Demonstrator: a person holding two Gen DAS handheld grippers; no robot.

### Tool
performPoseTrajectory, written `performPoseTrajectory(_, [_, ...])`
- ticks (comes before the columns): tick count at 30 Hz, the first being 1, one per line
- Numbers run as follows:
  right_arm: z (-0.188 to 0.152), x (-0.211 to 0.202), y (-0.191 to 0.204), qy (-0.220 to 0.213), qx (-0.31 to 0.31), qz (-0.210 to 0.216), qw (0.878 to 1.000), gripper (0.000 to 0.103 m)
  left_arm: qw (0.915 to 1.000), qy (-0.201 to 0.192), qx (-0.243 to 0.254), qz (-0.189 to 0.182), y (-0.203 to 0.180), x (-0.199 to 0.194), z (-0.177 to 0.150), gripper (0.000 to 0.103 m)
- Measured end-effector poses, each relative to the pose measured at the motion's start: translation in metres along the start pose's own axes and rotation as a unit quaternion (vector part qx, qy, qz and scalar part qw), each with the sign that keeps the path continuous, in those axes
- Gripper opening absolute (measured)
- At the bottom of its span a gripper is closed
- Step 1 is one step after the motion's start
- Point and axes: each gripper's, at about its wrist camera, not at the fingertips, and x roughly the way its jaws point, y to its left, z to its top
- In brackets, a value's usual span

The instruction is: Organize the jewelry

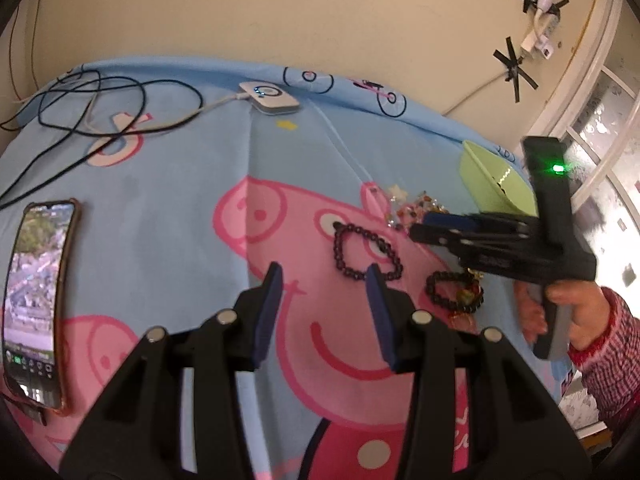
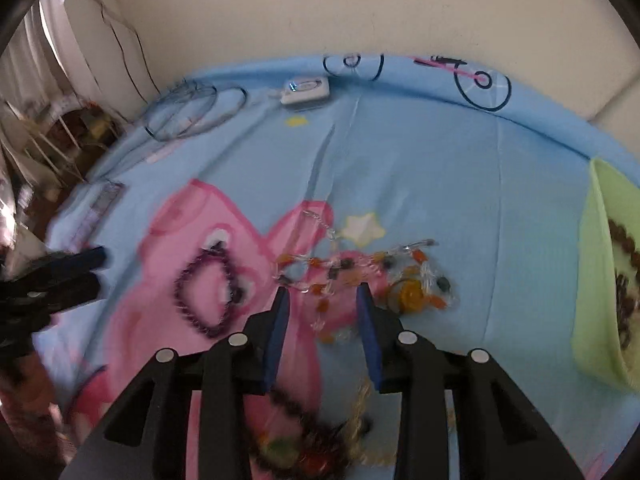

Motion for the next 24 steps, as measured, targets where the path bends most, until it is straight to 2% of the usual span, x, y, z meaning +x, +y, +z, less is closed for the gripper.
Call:
performPoseTrajectory(1, [0.002, 0.001, 0.002, 0.010, -0.007, 0.004, 1.000, 0.000, 1.0000, -0.002, 0.001, -0.001, -0.001, 0.000, 0.001, 0.041])
performPoseTrajectory(2, [0.004, 0.000, 0.001, 0.018, 0.005, 0.026, 0.999, 0.000, 1.0000, -0.004, 0.003, -0.002, -0.002, -0.002, 0.002, 0.041])
performPoseTrajectory(3, [0.006, -0.009, 0.001, 0.013, 0.007, 0.033, 0.999, 0.000, 0.9999, -0.008, 0.006, -0.002, -0.003, -0.003, 0.004, 0.041])
performPoseTrajectory(7, [0.023, -0.064, 0.008, -0.042, 0.004, 0.052, 0.998, 0.000, 0.9994, -0.023, 0.026, -0.004, -0.018, -0.008, 0.013, 0.041])
performPoseTrajectory(11, [0.036, -0.120, 0.016, -0.099, -0.008, 0.057, 0.993, 0.000, 0.9970, -0.045, 0.063, -0.011, -0.045, -0.014, 0.020, 0.070])
performPoseTrajectory(14, [0.045, -0.146, 0.023, -0.126, -0.017, 0.056, 0.990, 0.000, 0.9925, -0.055, 0.108, -0.015, -0.070, -0.014, 0.021, 0.075])
performPoseTrajectory(16, [0.046, -0.168, 0.025, -0.148, -0.018, 0.059, 0.987, 0.000, 0.9891, -0.056, 0.135, -0.013, -0.087, -0.008, 0.020, 0.075])
performPoseTrajectory(22, [0.050, -0.216, 0.030, -0.199, -0.021, 0.070, 0.977, 0.000, 0.9854, -0.042, 0.161, -0.035, -0.122, 0.018, 0.028, 0.075])
performPoseTrajectory(23, [0.049, -0.226, 0.032, -0.208, -0.023, 0.071, 0.975, 0.000, 0.9840, -0.043, 0.170, -0.034, -0.127, 0.023, 0.030, 0.073])
performPoseTrajectory(24, [0.049, -0.233, 0.032, -0.215, -0.024, 0.071, 0.974, 0.000, 0.9822, -0.040, 0.181, -0.032, -0.132, 0.029, 0.031, 0.065])
